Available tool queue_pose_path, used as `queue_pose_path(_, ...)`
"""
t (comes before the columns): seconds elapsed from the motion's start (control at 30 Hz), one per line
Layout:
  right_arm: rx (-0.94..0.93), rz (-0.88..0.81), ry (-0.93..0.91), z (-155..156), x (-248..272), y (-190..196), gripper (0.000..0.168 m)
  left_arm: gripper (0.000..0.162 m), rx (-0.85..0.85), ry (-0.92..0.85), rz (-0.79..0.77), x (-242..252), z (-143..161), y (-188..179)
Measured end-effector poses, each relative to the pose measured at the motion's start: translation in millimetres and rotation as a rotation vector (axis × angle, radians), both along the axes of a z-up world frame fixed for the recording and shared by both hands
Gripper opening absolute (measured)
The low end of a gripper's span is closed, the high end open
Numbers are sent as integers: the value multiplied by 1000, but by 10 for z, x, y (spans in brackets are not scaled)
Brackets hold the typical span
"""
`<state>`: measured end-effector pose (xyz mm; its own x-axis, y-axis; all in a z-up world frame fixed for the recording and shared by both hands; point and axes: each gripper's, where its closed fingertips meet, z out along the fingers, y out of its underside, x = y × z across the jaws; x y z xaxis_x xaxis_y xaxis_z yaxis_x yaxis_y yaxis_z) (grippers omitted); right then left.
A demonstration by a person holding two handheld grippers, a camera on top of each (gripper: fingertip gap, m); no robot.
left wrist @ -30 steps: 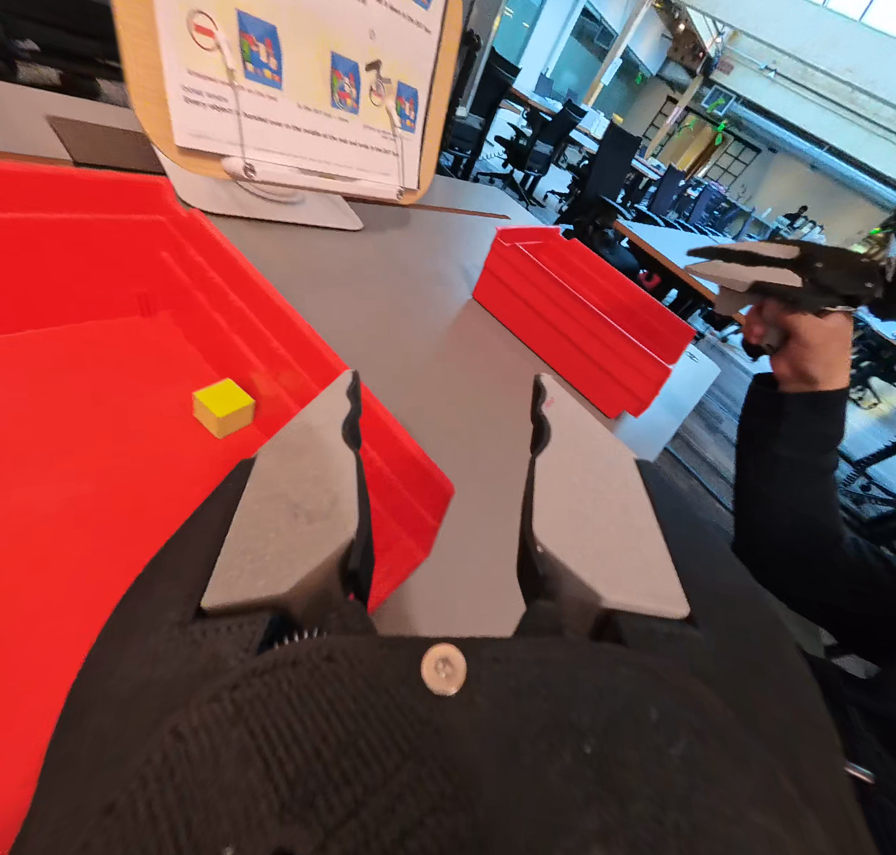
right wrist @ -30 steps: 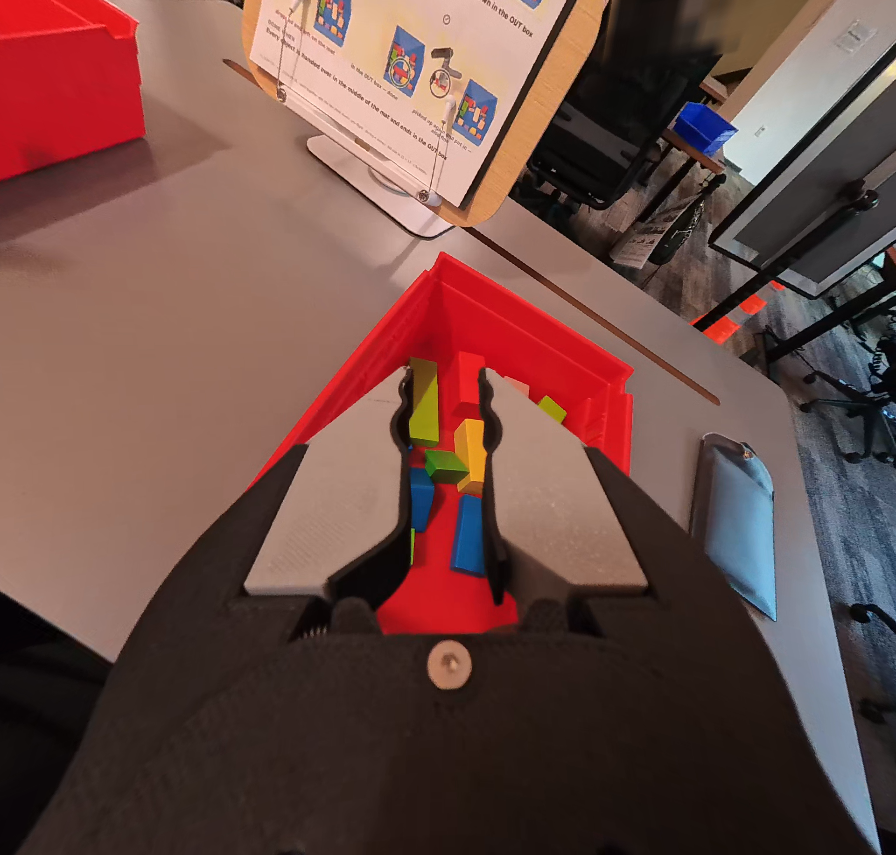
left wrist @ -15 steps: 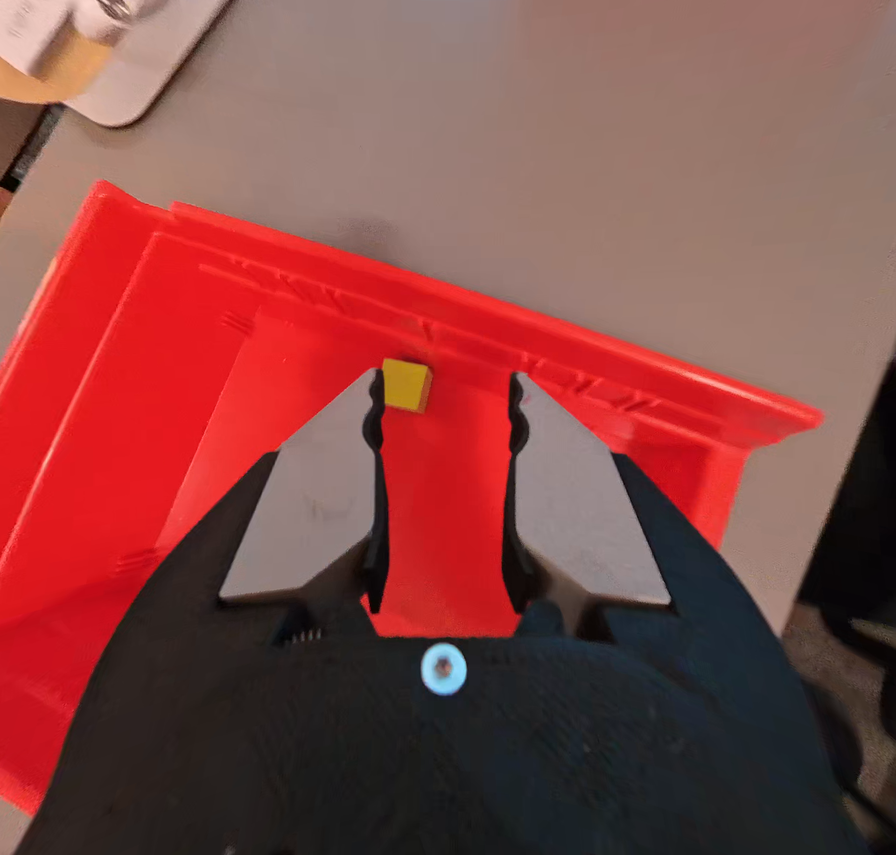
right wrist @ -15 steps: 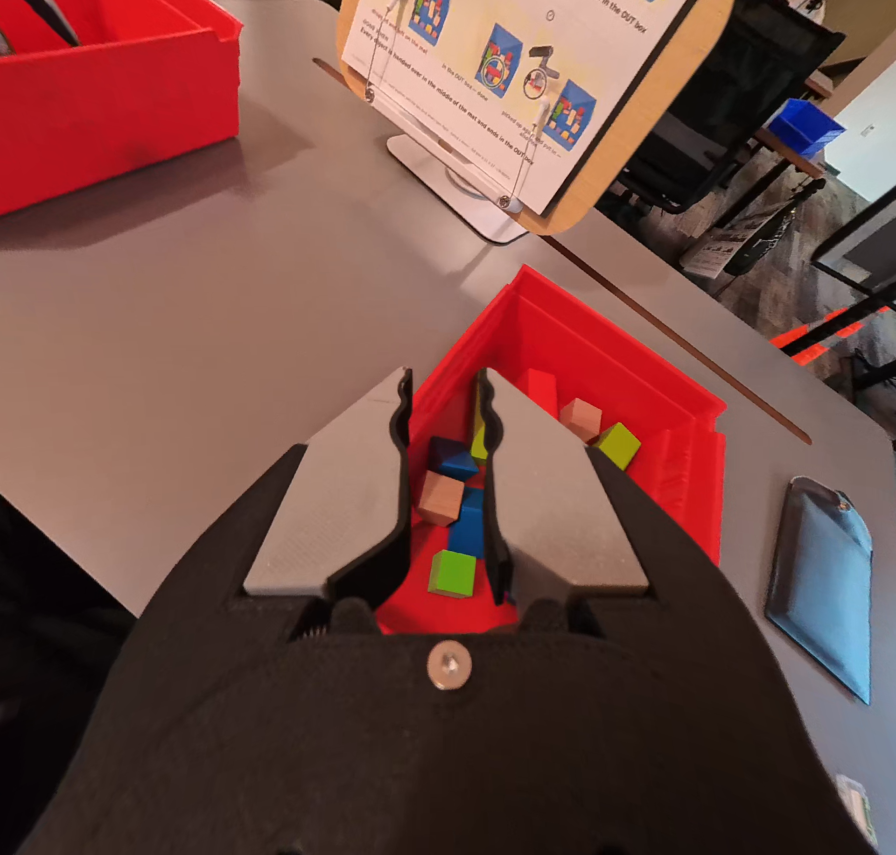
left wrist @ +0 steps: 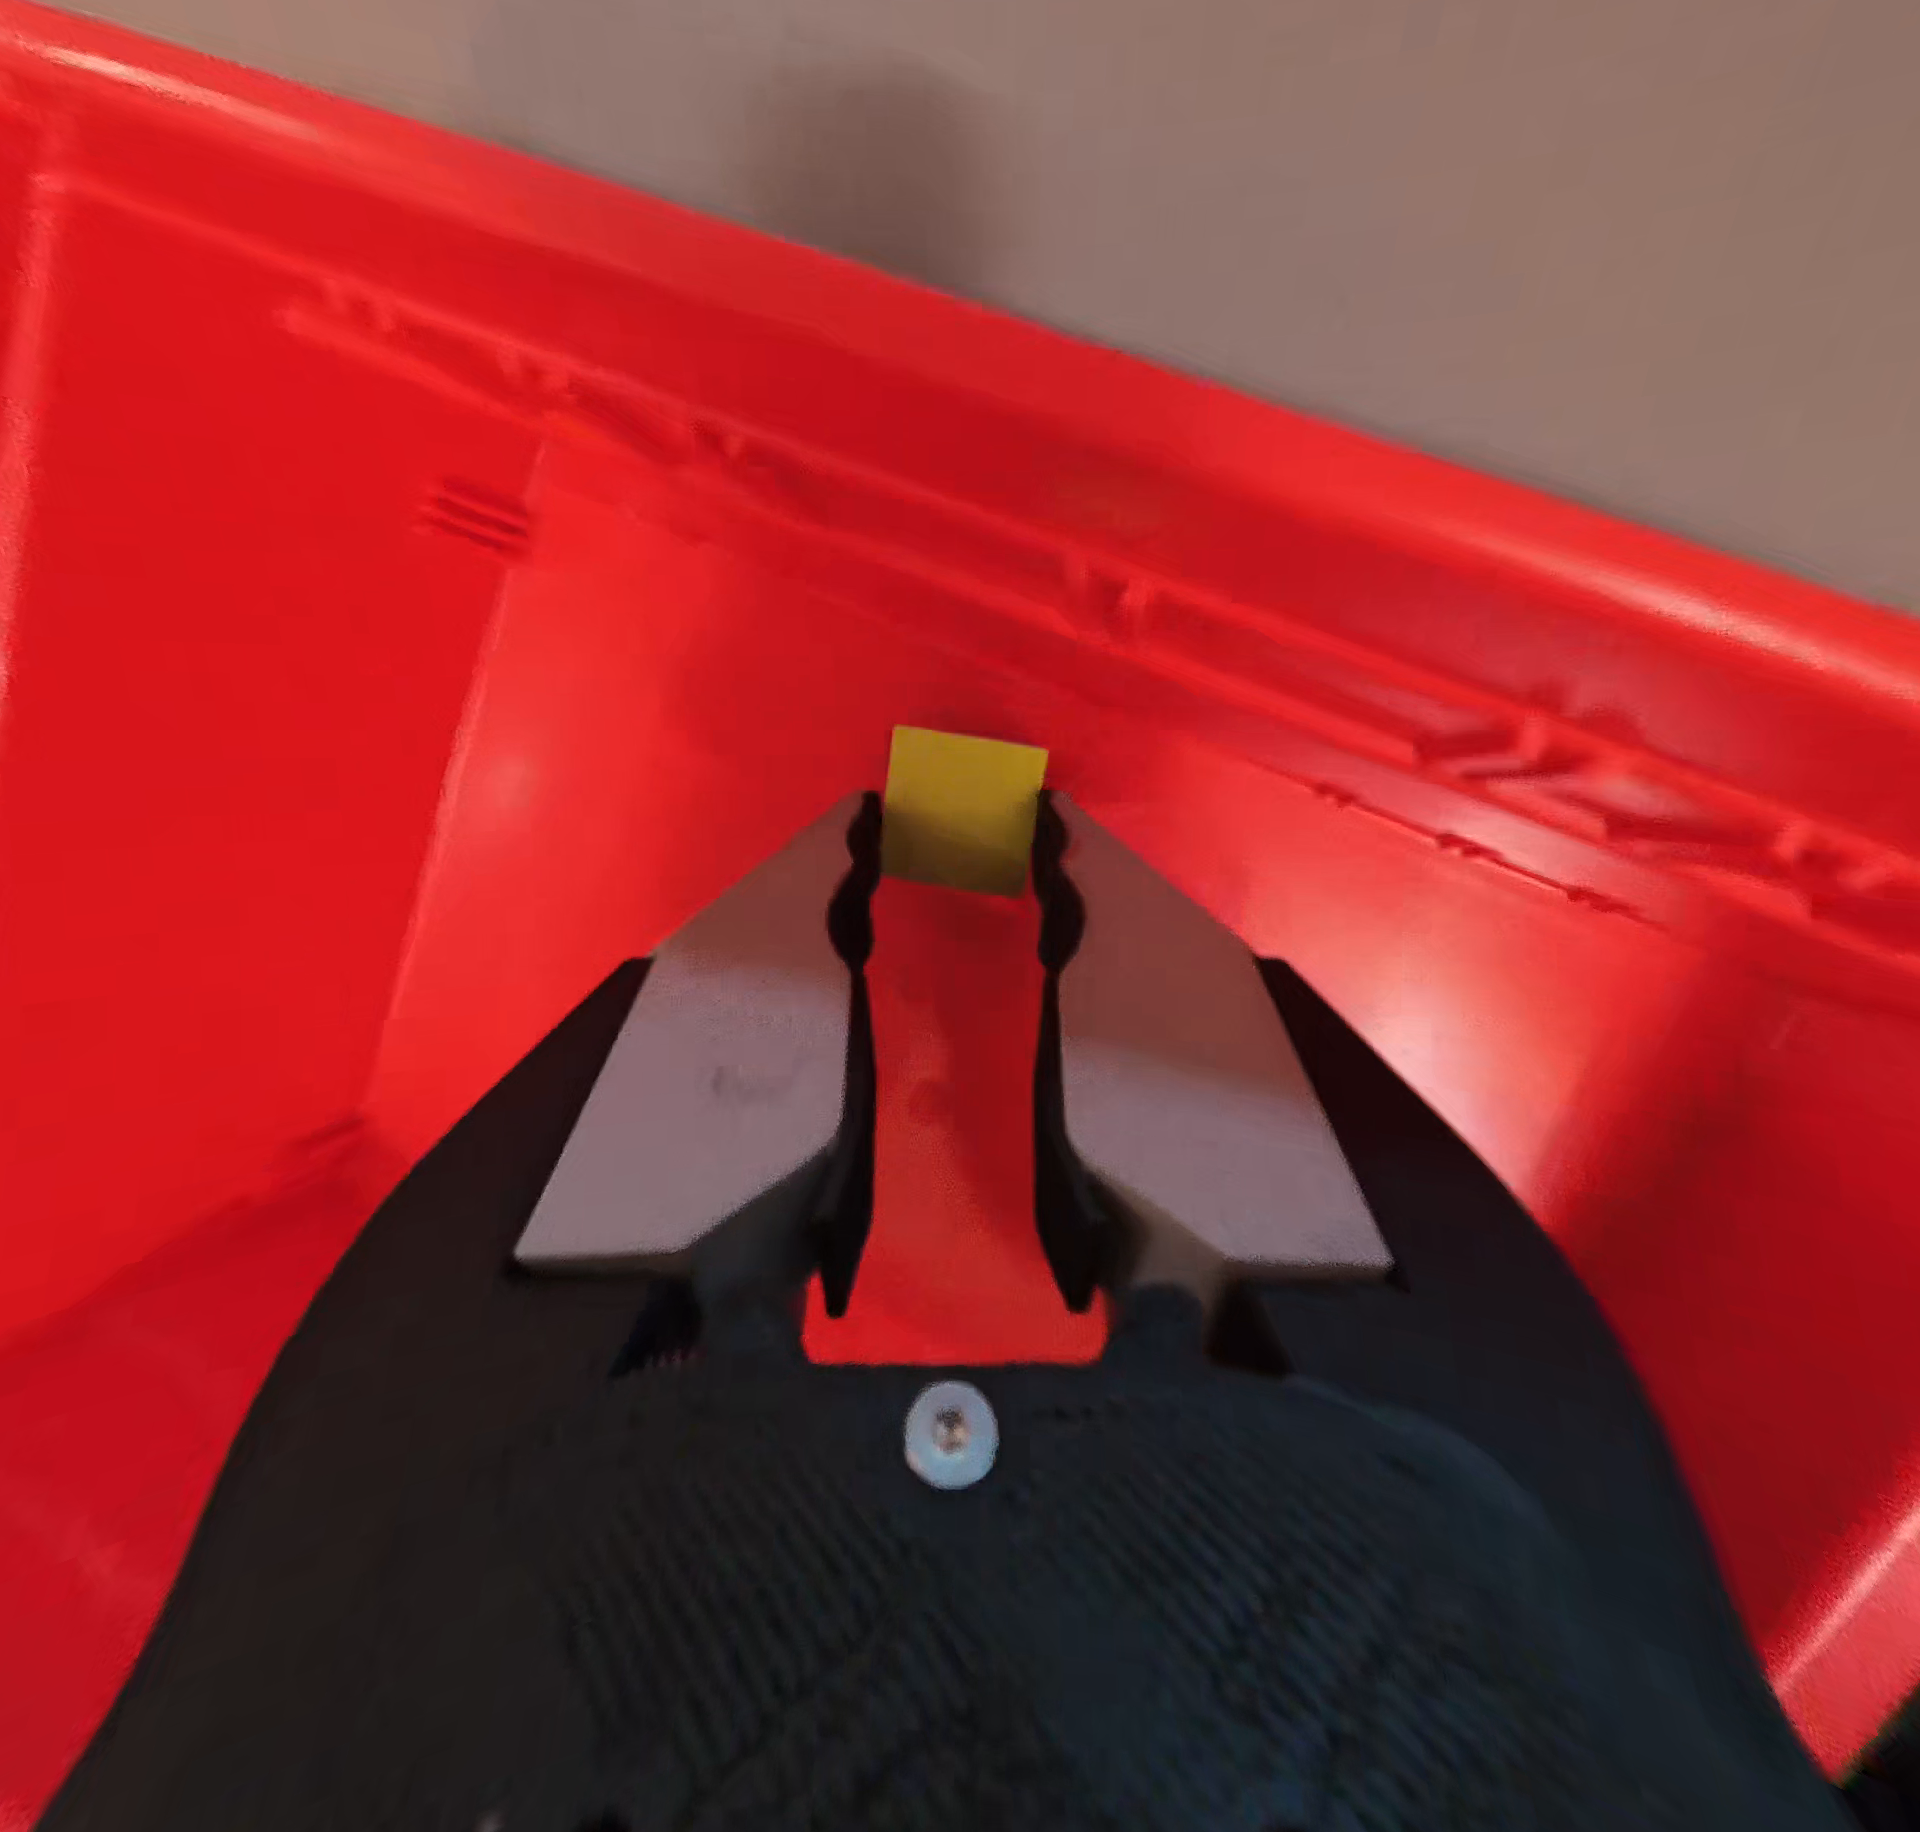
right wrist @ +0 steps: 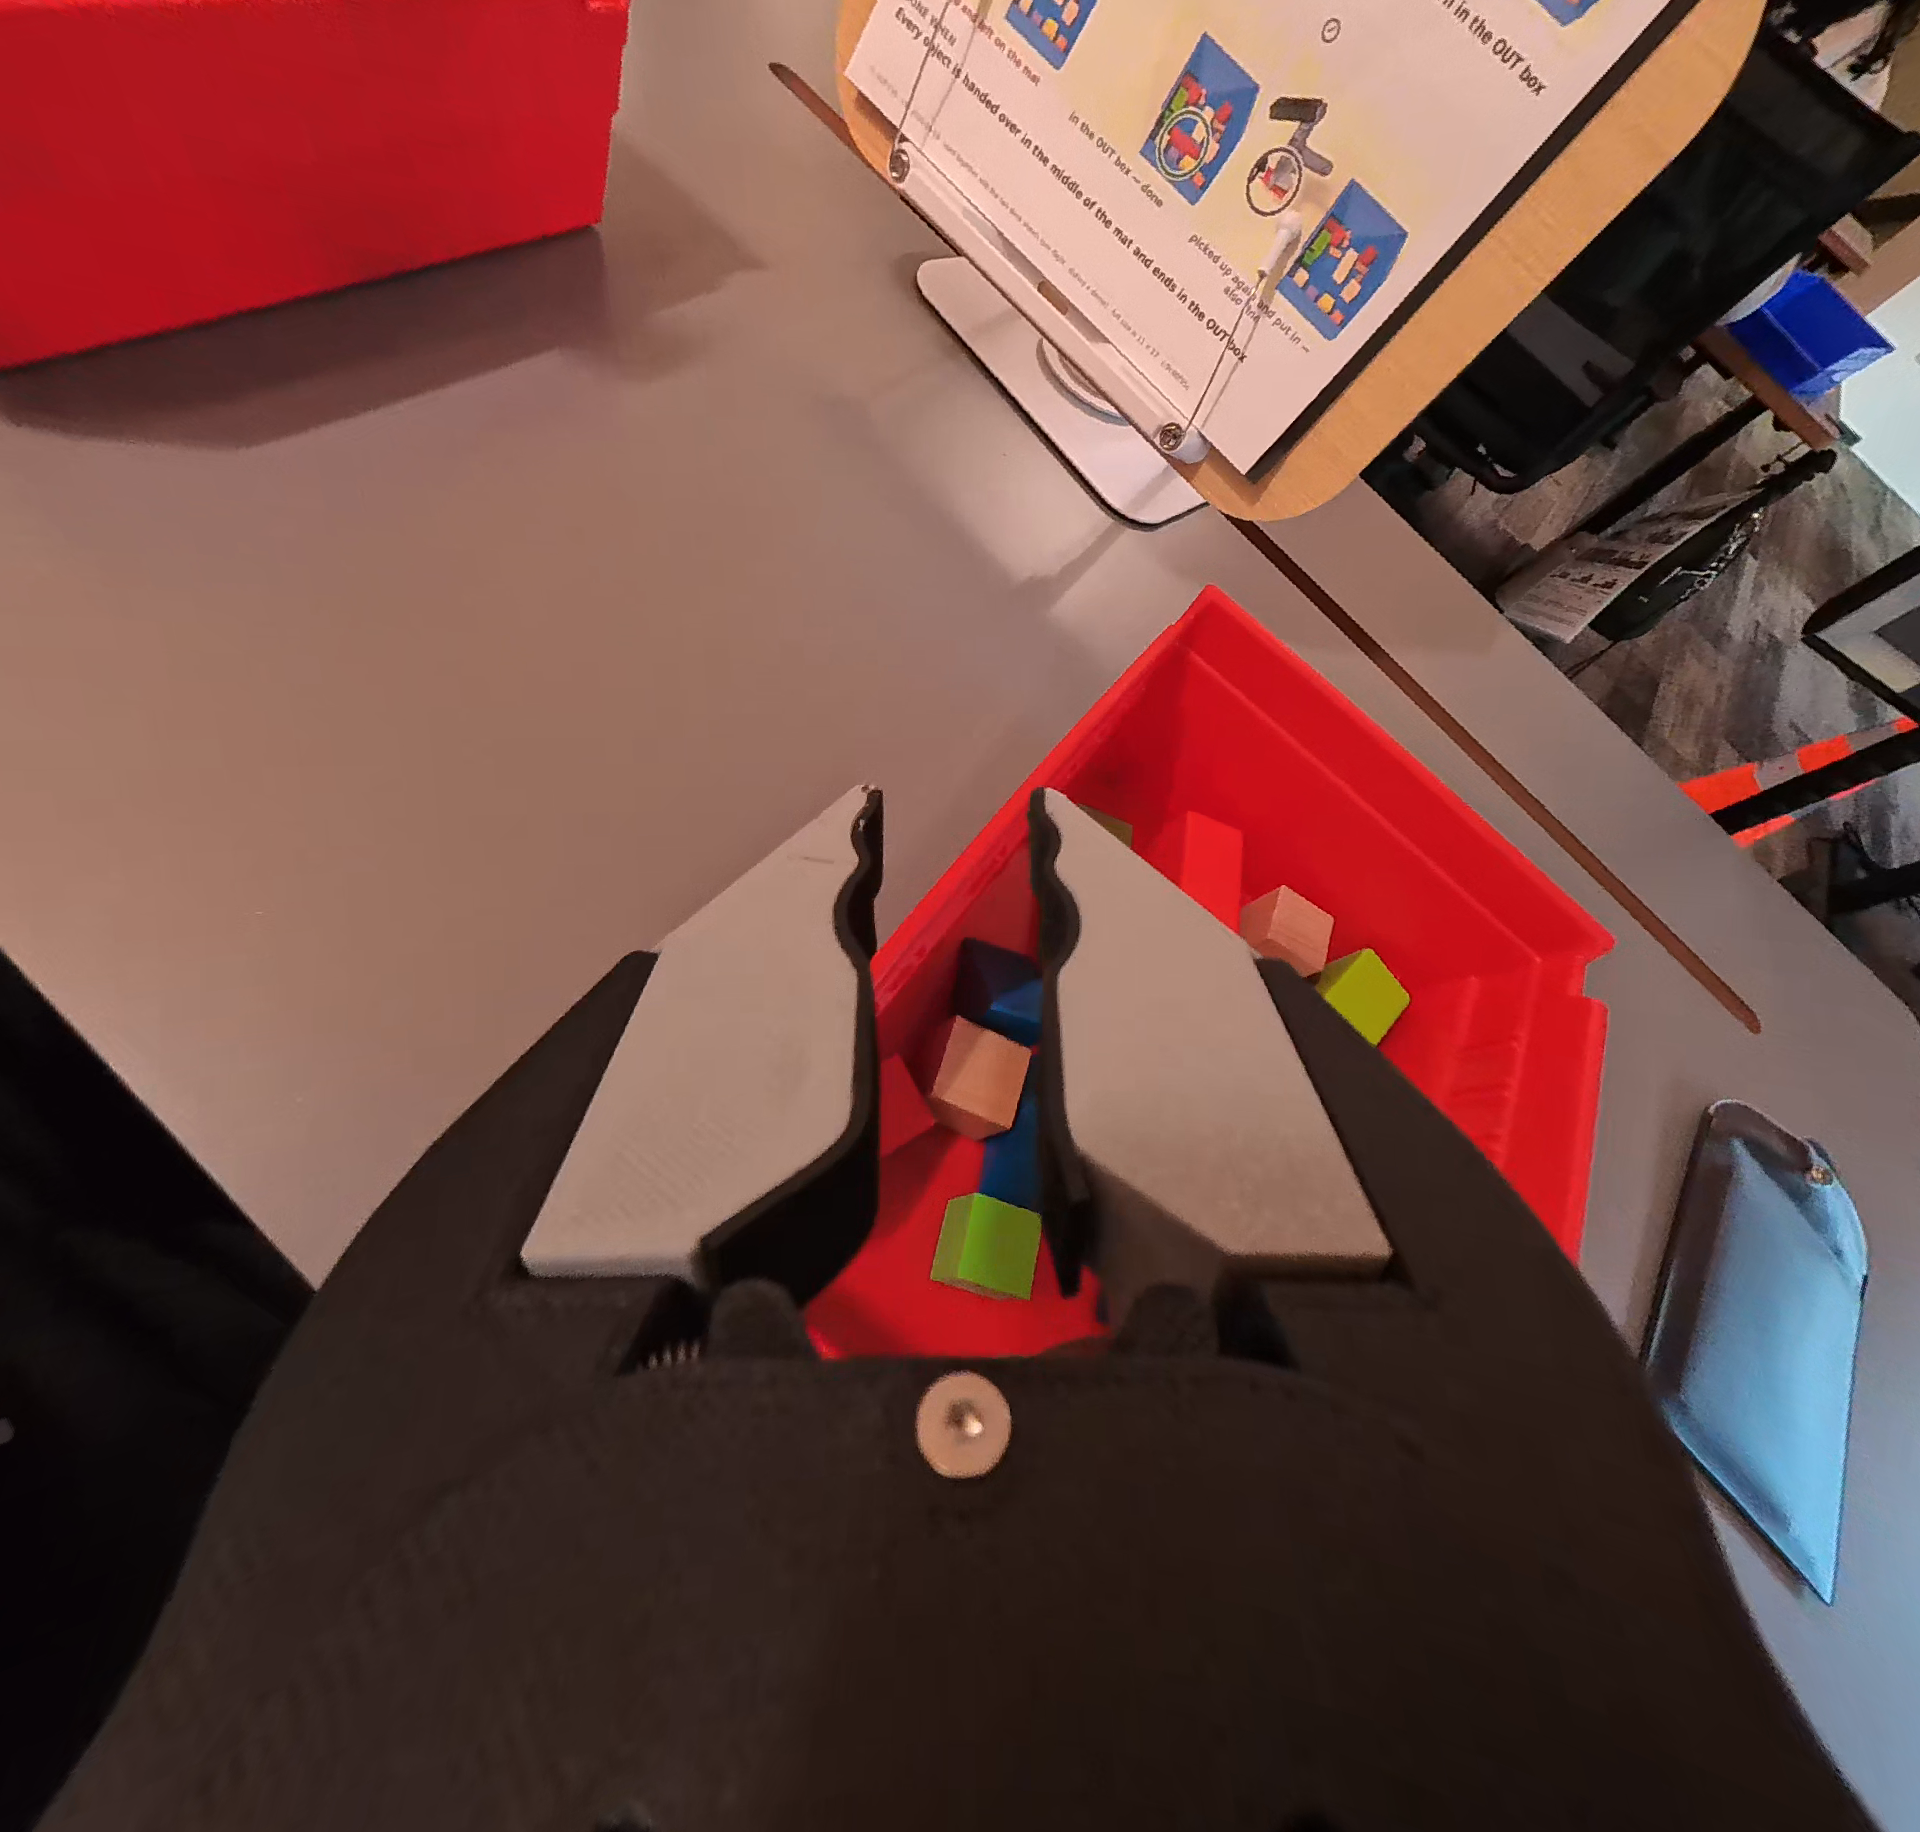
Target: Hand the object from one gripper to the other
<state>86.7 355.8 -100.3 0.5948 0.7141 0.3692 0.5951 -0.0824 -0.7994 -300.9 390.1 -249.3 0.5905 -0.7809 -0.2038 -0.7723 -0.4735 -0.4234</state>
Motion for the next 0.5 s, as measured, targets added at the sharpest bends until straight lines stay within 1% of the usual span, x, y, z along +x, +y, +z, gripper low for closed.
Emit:
queue_pose_path(0.03,1,6,7,16,1,-13,26,27,64,1,22,-37,102,6)
queue_pose_path(0.07,-4,21,19,32,-13,-39,26,26,143,-15,55,-72,262,10)
queue_pose_path(0.1,-25,50,40,39,-52,-88,26,26,248,-56,99,-99,497,10)
queue_pose_path(0.17,-124,153,101,16,-197,-264,30,26,454,-266,181,-20,1121,-124)
queue_pose_path(0.23,-236,244,157,-6,-330,-446,36,26,633,-502,178,175,1741,-465)
queue_pose_path(0.27,-267,265,178,1,-371,-501,39,26,701,-593,145,310,1983,-679)
queue_pose_path(0.3,-279,276,194,19,-403,-539,42,27,753,-655,96,465,2163,-899)
queue_pose_path(0.33,-280,287,206,40,-433,-577,42,27,794,-686,37,635,2281,-1111)
queue_pose_path(0.37,-280,304,216,64,-470,-628,42,27,811,-686,-34,821,2328,-1309)
queue_pose_path(0.5,-274,418,265,190,-664,-917,42,27,884,-572,-221,1437,2291,-1872)
